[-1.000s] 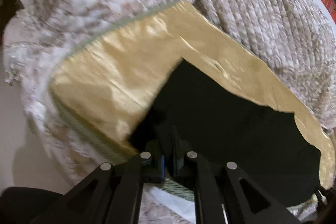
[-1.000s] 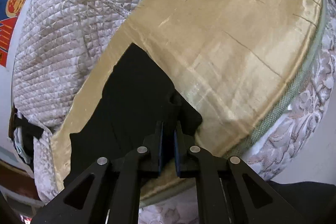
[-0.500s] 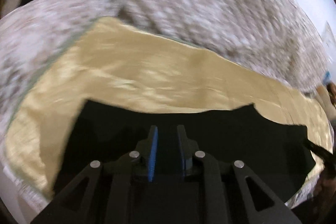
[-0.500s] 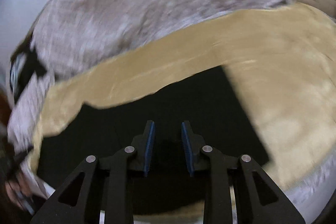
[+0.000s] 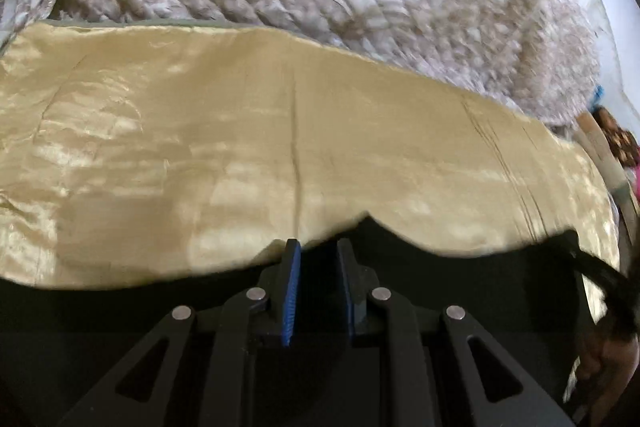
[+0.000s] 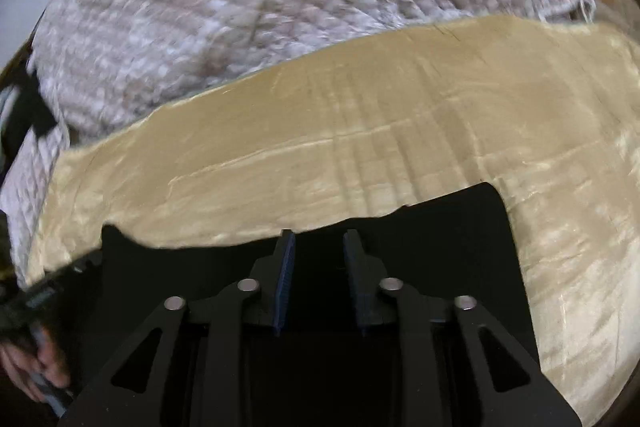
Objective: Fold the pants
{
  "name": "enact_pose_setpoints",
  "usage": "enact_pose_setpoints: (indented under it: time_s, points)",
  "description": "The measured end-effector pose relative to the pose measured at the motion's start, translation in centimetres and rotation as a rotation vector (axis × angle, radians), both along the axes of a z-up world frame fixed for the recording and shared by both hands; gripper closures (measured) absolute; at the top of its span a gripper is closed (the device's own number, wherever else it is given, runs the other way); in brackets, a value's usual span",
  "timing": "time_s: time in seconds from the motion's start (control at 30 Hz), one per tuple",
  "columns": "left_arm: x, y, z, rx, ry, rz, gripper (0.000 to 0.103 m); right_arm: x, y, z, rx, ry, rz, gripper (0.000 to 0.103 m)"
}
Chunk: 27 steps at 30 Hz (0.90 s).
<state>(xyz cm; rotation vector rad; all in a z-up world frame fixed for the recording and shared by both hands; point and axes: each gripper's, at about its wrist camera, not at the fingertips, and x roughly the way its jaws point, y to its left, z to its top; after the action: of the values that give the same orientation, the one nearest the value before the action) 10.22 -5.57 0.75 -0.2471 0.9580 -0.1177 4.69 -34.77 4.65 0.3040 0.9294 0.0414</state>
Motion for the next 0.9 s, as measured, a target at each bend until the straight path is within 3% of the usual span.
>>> enact_pose_setpoints:
  time_s: [0.17, 0.27, 0.47, 0.6, 0.73, 0.8, 0.9]
  points:
    - [0.9, 0.0, 0.1, 0.044, 0.009, -0.011, 0.083, -0.6, -2.4, 0.9, 0.031, -0.07, -0.101, 0.092]
    - [0.2, 1.0, 1.1, 0.042, -0.007, 0.001, 0.083, 0.1, -2.5, -0.1, 0.029, -0.02, -0.088, 0.092]
    - [-5.4, 6.7, 4.3, 0.084, -0.101, 0.096, 0.083, -2.4, -2.5, 2.6, -0.003, -0.136, -0.127, 0.088]
    - [-9.2, 11.5, 3.9, 0.161, -0.109, 0.201, 0.082, -3.5, -2.4, 2.1, -0.022, -0.112, -0.108, 0.088]
    - [-9.5, 16.1, 1.8, 0.2, -0.032, 0.333, 0.082, -2.1, -3.8, 0.4, -0.033, -0.045, -0.143, 0.088]
    - [-10.2, 17.0, 2.3, 0.164, -0.047, 0.336, 0.082, -2.5, -4.0, 0.8, -0.029, -0.059, -0.163, 0.088]
    - [-12.3, 17.0, 3.8, 0.183, -0.09, 0.321, 0.082, -3.8, -2.8, 1.6, -0.002, -0.08, -0.123, 0.088]
